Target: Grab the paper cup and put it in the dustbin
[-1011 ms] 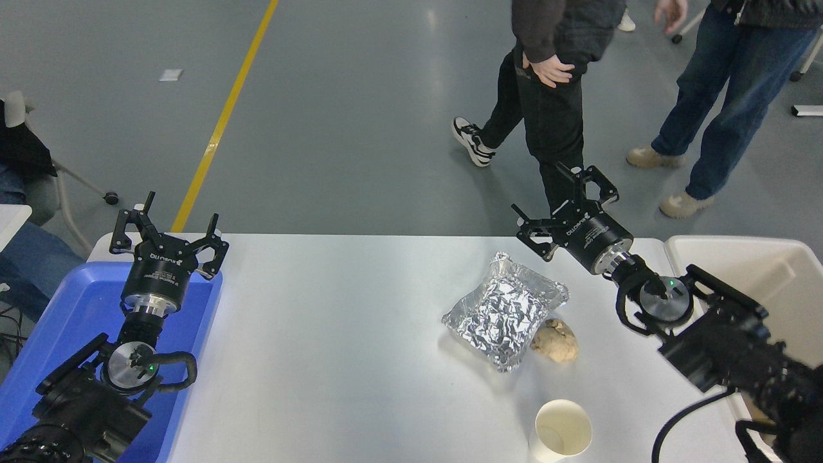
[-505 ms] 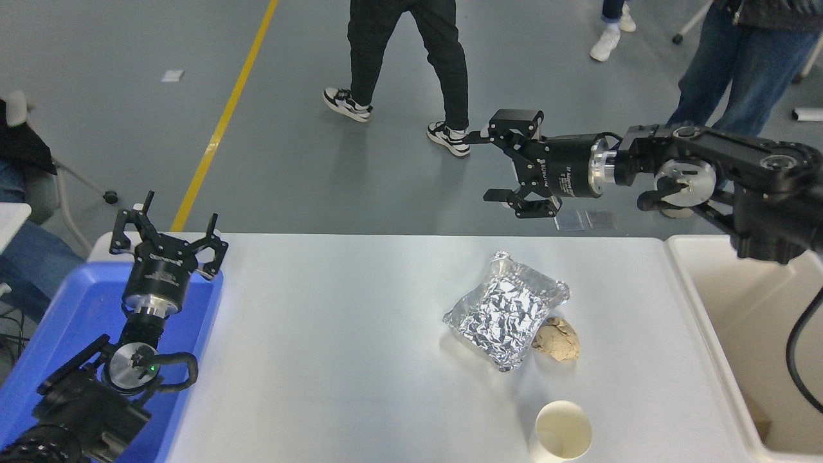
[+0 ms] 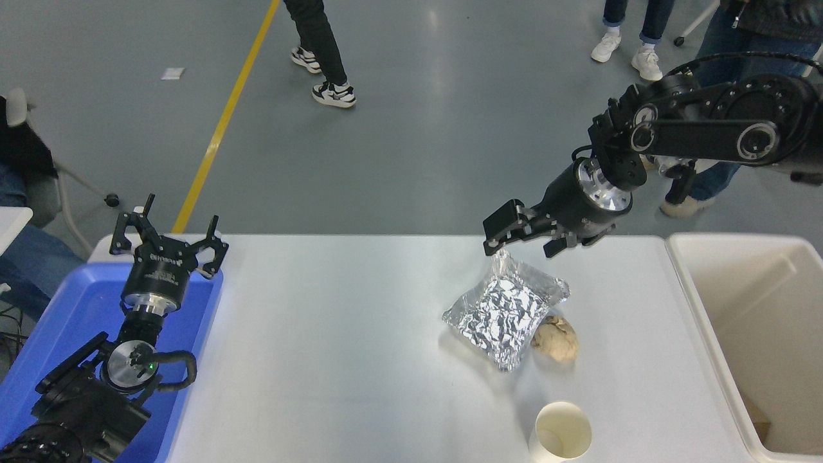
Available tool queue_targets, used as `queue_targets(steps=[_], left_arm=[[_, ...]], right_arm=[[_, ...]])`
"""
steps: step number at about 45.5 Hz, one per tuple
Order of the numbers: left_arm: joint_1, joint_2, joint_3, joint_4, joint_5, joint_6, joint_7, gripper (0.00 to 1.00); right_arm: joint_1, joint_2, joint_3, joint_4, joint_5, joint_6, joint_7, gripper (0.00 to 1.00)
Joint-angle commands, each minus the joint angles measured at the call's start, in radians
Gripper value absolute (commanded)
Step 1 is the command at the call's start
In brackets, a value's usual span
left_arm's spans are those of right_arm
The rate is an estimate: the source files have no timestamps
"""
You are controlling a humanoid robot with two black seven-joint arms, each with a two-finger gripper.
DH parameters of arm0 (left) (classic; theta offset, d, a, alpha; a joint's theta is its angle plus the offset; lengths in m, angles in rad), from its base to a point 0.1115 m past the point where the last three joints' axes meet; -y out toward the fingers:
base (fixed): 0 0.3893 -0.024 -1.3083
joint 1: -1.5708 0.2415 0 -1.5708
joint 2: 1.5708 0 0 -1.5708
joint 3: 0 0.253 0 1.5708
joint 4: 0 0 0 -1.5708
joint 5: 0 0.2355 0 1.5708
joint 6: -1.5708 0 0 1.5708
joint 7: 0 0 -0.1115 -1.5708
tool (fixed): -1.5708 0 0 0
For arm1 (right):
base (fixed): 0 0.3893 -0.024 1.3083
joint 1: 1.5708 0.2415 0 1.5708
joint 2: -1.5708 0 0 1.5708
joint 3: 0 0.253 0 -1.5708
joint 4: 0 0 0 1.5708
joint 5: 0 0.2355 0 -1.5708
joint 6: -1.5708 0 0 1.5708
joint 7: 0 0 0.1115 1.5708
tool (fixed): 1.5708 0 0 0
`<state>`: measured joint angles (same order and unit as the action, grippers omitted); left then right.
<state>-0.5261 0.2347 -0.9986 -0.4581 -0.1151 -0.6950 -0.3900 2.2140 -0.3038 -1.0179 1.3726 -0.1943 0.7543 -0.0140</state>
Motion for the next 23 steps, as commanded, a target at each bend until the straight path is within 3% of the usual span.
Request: queue_targets(steps=[1, 23], left_arm=[[0.0, 0.0, 0.0, -0.001, 0.0, 0.0, 0.0, 1.0], [0.002, 0.0, 0.0, 0.001, -0.001, 0.005, -0.003, 1.0]], right_arm=[[0.263, 0.032, -0.162, 0.102, 0.096, 0.031, 0.031, 1.0], [0.337, 0.023, -0.182, 0.24, 0.099, 0.031, 0.029, 1.0]])
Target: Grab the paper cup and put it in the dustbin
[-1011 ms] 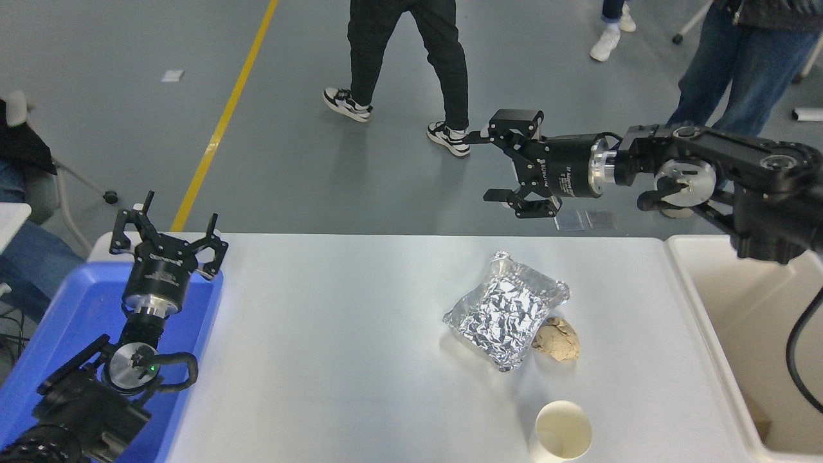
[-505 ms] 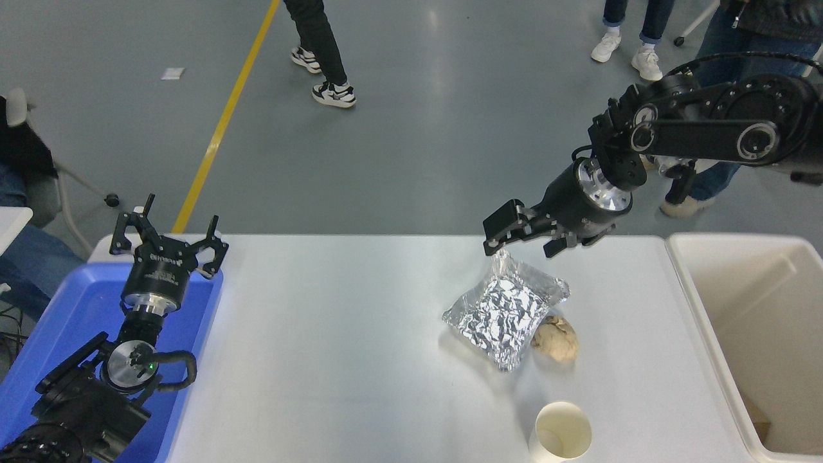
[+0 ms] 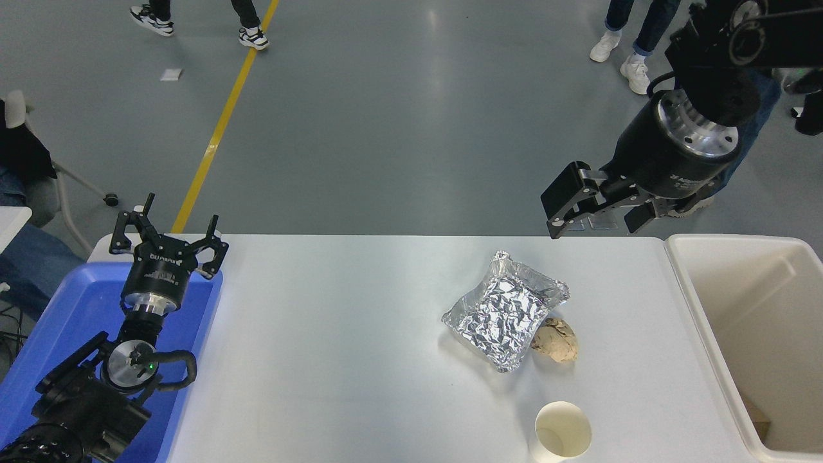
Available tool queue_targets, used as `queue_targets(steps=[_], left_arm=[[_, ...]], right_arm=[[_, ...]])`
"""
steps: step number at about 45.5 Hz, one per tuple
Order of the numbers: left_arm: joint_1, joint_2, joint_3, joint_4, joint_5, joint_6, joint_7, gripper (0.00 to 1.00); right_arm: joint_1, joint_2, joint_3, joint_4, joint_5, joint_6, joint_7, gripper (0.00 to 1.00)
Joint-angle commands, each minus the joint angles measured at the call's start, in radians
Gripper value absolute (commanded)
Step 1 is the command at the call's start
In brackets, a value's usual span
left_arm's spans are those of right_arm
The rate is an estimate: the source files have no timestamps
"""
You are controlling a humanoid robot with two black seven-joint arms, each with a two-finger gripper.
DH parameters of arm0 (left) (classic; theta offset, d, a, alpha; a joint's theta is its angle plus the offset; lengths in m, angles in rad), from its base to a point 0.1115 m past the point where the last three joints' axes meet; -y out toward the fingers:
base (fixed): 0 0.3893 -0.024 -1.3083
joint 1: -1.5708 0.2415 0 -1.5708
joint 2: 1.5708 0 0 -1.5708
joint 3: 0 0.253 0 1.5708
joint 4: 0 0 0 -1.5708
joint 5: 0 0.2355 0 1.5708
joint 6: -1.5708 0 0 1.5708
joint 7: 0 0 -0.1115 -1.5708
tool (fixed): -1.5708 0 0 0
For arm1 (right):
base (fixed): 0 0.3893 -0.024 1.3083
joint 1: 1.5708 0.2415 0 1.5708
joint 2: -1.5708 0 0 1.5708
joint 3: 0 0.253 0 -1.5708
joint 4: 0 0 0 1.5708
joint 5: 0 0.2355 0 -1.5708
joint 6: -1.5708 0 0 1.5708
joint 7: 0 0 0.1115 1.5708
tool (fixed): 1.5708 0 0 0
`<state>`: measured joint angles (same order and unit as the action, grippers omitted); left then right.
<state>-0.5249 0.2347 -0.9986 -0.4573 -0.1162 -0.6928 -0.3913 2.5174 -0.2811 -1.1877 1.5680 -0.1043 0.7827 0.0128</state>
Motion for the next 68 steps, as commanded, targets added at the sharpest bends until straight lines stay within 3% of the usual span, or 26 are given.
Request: queue_targets(steps=[1, 24, 43, 62, 64, 68], left_arm=[[0.0, 0.0, 0.0, 0.0, 0.0, 0.003, -0.001, 1.0], [0.0, 0.0, -0.002, 0.0, -0.002, 0.004, -0.003, 1.0], [0.0, 0.0, -0.002, 0.0, 0.0, 0.004, -0.003, 1.0], [0.0, 0.0, 0.0, 0.0, 0.0, 0.003, -0.003, 1.0], [0.0, 0.0, 0.0, 0.0, 0.0, 0.003, -0.001, 1.0], [0.0, 0.0, 0.0, 0.0, 0.0, 0.003, -0.001, 1.0]], right_arm=[[0.032, 0.0, -0.013, 0.05, 0.009, 0.003, 0.003, 1.0], [-0.374, -0.101, 0.007, 0.073, -0.083, 0.003, 0.001, 1.0], [-0.833, -0.164, 0.175, -0.015, -0.31, -0.355, -0.005, 1.0], [-1.132, -0.158, 0.315, -0.163, -0.425, -0.467, -0.008, 1.0], [-1.147, -0.158, 0.319, -0.172, -0.442, -0.471, -0.007, 0.92], [-1.157, -0.161, 0.321, -0.178, -0.46, -0.474, -0.005, 0.52]])
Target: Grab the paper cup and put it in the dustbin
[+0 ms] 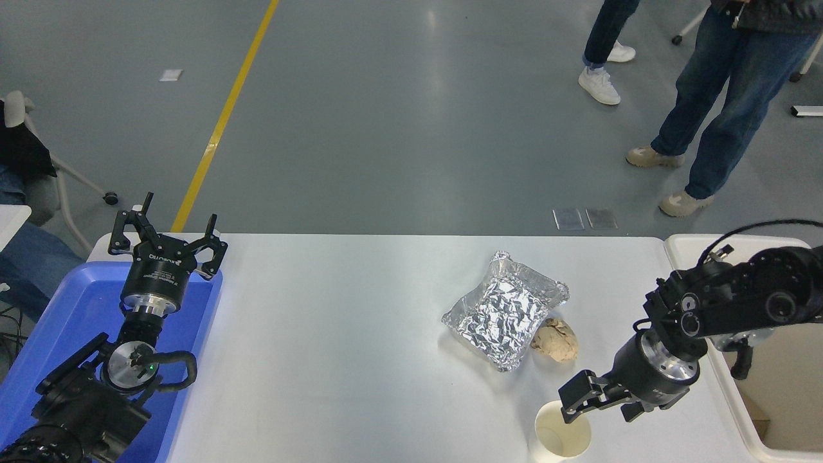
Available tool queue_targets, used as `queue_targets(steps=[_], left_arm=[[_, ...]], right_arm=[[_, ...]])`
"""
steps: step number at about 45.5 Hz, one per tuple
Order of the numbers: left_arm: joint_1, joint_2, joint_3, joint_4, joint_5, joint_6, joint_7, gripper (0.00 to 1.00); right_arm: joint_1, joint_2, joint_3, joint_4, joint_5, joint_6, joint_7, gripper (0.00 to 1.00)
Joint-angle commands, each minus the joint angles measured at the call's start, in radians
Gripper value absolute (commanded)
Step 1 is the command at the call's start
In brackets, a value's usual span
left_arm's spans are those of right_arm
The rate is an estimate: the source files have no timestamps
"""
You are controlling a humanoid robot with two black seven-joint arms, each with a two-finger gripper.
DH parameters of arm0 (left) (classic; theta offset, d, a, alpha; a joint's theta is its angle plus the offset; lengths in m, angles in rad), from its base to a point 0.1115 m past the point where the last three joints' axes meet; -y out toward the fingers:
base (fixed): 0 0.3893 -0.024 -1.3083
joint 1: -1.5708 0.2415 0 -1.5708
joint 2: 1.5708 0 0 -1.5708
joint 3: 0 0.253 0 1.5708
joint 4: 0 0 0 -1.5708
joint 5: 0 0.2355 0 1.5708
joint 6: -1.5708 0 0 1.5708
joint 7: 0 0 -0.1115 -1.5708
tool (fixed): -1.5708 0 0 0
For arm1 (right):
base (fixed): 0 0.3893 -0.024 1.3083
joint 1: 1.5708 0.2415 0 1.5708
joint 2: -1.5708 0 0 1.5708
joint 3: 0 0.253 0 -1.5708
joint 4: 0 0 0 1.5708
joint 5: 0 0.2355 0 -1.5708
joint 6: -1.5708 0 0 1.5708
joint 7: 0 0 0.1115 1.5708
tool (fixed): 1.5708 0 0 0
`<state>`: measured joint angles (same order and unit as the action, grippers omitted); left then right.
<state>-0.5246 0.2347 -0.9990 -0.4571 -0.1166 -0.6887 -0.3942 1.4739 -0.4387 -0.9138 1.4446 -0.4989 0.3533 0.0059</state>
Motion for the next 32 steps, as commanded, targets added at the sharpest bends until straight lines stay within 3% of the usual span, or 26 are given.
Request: queue_targets(steps=[1, 5, 8, 25, 32], left_arm=[[0.0, 0.0, 0.0, 0.0, 0.0, -0.002, 0.001, 1.0], [0.0, 0.0, 0.0, 0.0, 0.0, -0.002, 0.001, 1.0], [0.0, 0.0, 0.0, 0.0, 0.0, -0.002, 0.001, 1.0], [0.0, 0.0, 0.0, 0.0, 0.0, -0.002, 0.001, 1.0], [0.0, 0.0, 0.0, 0.0, 0.0, -0.002, 0.001, 1.0]], right_arm=[[-0.112, -0.005, 0.047, -0.055, -0.066, -0.043, 0.002, 0.49], [-0.112, -0.008, 0.049, -0.055, -0.063, -0.034, 0.008, 0.36], [-0.11, -0.014, 0.053, -0.052, -0.061, -0.027, 0.011, 0.0], [-0.046, -0.035, 0.084, -0.039, -0.043, 0.058, 0.023, 0.0], [0.049, -0.054, 0.081, 0.002, 0.003, 0.171, 0.031, 0.0]])
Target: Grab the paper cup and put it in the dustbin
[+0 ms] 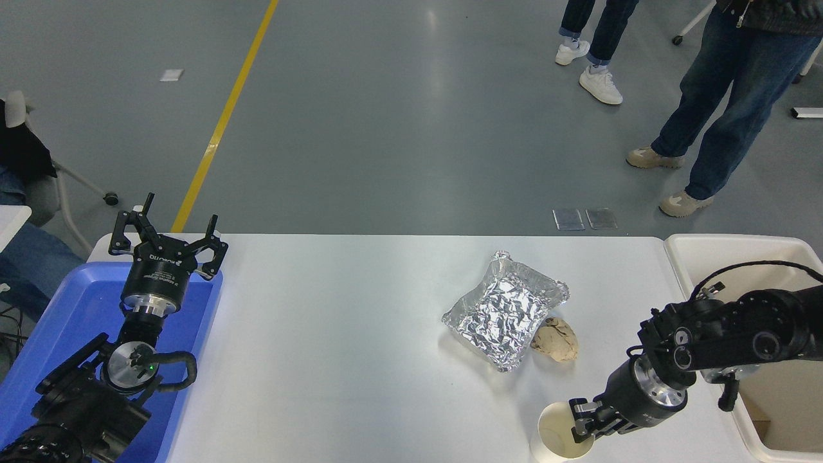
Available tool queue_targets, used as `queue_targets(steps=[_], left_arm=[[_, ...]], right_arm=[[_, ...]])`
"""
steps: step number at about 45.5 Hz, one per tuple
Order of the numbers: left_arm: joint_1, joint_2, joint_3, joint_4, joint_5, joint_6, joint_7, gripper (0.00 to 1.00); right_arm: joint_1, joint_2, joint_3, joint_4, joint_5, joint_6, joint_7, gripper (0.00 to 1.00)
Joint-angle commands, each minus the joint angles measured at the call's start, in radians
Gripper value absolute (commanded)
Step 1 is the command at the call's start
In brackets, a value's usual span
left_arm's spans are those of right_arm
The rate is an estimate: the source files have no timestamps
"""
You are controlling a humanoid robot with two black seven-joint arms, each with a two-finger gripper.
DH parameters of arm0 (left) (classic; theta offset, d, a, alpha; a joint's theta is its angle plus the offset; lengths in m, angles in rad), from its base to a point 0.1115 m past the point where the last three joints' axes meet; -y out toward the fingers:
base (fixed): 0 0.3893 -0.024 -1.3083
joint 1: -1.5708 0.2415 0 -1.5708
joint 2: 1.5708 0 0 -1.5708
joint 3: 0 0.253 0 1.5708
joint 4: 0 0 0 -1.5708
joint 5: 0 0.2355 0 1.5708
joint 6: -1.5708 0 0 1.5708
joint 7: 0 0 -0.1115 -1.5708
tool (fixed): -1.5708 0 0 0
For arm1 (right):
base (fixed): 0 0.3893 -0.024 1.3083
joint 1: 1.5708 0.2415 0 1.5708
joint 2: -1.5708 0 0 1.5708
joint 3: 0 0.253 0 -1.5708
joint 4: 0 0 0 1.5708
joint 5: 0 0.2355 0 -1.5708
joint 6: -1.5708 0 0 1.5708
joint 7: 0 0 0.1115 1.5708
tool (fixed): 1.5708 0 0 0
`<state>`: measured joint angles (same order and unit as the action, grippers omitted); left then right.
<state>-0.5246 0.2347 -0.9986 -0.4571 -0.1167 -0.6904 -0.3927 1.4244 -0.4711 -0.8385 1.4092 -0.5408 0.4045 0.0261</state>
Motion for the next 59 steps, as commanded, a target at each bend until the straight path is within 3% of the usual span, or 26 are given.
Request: queue_targets(steps=[1, 12, 19, 25, 42, 50, 59], left_arm=[[0.0, 0.0, 0.0, 0.0, 0.0, 0.0, 0.0, 1.0], [0.0, 0.0, 0.0, -0.002, 0.002, -0.001, 0.001, 1.0], [-0.002, 0.0, 0.002, 0.0, 0.002, -0.003, 0.003, 1.0], [-0.002, 0.0, 0.002, 0.0, 0.002, -0.003, 0.001, 1.0], [-0.002, 0.0, 0.002, 0.0, 0.0, -0.003, 0.001, 1.0], [-0.002, 0.0, 0.002, 0.0, 0.0, -0.003, 0.0, 1.0], [-0.002, 0.0, 0.0, 0.0, 0.0, -0.003, 0.0, 1.0]], right_arm=[[0.119, -0.029, 0.001, 0.049, 0.056, 0.135, 0.011, 0.0], [0.543, -0.175, -0.111, 0.224, 0.15, 0.283, 0.011, 0.0], [0.87, -0.124, -0.276, 0.234, 0.261, 0.381, 0.017, 0.0], [1.103, -0.054, -0.387, 0.232, 0.315, 0.381, 0.092, 0.0], [1.191, -0.038, -0.401, 0.221, 0.303, 0.381, 0.084, 0.0], [1.116, -0.102, -0.468, 0.139, 0.147, 0.381, 0.081, 0.0], [0.921, -0.351, -0.432, -0.065, -0.235, 0.381, 0.089, 0.0]])
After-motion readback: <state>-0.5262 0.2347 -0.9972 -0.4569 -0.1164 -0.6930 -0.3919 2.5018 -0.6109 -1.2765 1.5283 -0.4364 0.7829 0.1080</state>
